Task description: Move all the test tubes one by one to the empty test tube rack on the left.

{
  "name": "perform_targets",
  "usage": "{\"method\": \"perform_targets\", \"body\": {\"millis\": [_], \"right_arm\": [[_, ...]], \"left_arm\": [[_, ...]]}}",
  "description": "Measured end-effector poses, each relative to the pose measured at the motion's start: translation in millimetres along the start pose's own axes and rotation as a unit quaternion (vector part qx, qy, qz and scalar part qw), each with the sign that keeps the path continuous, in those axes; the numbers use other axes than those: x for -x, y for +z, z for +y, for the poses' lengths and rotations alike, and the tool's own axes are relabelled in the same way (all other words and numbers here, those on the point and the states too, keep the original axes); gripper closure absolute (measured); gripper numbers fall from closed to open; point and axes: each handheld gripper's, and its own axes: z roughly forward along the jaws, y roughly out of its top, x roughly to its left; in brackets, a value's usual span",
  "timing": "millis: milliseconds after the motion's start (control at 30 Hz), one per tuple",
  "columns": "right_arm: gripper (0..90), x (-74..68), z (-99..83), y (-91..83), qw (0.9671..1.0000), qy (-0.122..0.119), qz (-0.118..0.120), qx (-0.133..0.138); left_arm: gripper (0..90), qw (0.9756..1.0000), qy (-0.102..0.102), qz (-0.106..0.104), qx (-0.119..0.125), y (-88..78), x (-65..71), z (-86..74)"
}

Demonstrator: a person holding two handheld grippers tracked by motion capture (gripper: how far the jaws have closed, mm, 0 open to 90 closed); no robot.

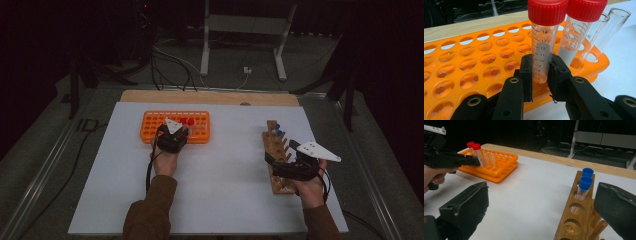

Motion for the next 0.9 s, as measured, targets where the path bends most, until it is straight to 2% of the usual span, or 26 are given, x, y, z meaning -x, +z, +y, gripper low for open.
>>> {"method": "perform_targets", "body": {"millis": [167, 400, 500, 633, 833, 900], "right_arm": [[0.0, 0.0, 0.0, 0.4, 1.0000, -0.002, 0.001, 0.001], [0.0, 2.7, -0.6, 0.7, 1.0000, 0.004, -0.002, -0.001], [0.0, 2.2, -0.3, 1.8, 1.0000, 0.000, -0.002, -0.003], [0.0, 2.0, 0.9, 4.6, 0.9999, -0.005, -0.002, -0.008], [0.0, 7.5, 2.8, 9.5, 0.9998, -0.002, -0.001, -0.018], [0.0, 9.3, 3.6, 11.7, 0.9997, 0.000, 0.000, -0.023]], "left_arm": [[73.9, 1.0000, -0.006, 0.004, -0.001, -1.1, 0.5, 0.4], [56.7, 0.9996, -0.025, 0.008, 0.009, -11.5, -5.1, -0.2], [47.2, 0.9990, -0.042, -0.002, 0.017, -18.5, -8.9, -0.6], [34.5, 0.9980, -0.055, -0.017, 0.025, -29.1, -12.4, -2.3], [18.5, 0.9965, -0.061, -0.046, 0.035, -44.8, -10.3, -3.8], [16.3, 0.9964, -0.058, -0.051, 0.036, -49.2, -7.0, -5.1]]}}
